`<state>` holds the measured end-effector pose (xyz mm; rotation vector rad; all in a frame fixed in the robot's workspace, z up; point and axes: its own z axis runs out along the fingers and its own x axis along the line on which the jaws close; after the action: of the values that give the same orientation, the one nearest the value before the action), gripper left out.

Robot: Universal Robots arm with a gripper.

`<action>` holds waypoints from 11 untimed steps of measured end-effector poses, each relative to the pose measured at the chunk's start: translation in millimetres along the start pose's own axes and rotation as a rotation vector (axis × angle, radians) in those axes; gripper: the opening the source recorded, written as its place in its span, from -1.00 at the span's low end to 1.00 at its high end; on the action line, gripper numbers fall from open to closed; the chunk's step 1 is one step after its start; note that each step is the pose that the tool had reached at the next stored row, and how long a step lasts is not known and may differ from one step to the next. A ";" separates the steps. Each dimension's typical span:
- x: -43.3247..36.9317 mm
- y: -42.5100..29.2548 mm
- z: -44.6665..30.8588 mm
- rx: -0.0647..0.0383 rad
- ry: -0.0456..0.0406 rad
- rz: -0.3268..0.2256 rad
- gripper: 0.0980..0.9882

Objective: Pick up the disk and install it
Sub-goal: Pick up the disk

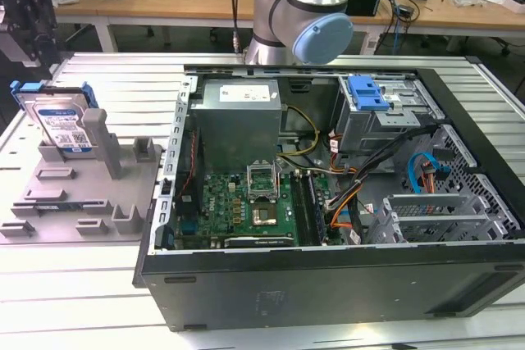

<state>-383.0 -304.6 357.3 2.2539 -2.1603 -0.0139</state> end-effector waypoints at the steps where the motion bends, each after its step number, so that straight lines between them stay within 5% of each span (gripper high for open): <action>1: -0.1 2.6 0.4 0.000 0.0001 0.000 -0.10; 11: 0.0 4.7 2.8 0.000 -0.0008 0.044 -0.10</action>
<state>-387.8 -304.9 354.5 2.2067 -2.2092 -0.0140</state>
